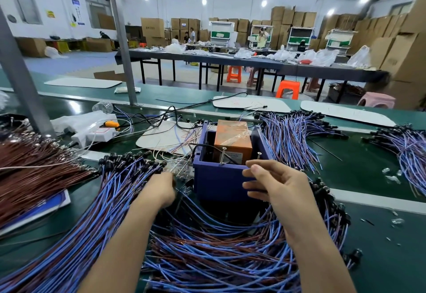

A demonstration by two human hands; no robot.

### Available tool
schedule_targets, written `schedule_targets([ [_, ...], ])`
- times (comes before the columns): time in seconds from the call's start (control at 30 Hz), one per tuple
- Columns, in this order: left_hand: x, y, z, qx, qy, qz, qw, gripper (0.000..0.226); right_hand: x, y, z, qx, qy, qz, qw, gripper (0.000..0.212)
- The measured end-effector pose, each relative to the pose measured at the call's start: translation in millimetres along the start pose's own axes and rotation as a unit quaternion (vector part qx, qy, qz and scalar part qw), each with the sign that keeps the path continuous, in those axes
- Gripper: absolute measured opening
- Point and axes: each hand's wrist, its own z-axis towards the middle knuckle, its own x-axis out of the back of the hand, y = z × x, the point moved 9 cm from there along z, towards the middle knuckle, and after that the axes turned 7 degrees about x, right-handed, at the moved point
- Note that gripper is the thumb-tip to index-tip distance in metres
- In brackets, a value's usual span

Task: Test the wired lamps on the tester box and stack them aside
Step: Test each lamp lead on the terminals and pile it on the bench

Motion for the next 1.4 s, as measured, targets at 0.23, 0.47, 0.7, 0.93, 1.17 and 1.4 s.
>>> schedule_targets([
  [0.23,14,-5,3,0.025,0.061,-0.037,0.997,0.019,3,0,-1,-0.014,-0.006,-0.008,1.000,0.016],
  [0.47,93,23,-50,-0.080,0.134,-0.292,0.944,0.011,-20,-2,-7,-0.019,-0.110,0.002,0.994,0.023],
  [0.7,64,110,-128,-0.291,-0.134,-0.393,0.862,0.004,-30,-21,-9,0.005,-0.099,0.221,0.970,0.029],
  [0.93,53,96,-107,-0.288,-0.164,-0.306,0.893,0.013,47,-1,-2,-0.022,0.161,0.238,0.958,0.026],
  [1.17,63,48,-81,-0.231,-0.152,-0.215,0.937,0.012,100,-8,-8,0.040,0.244,-0.043,0.968,0.043],
  [1.4,85,46,-84,-0.237,-0.151,-0.417,0.864,0.017,95,-7,-7,-0.007,0.179,-0.271,0.946,0.069],
])
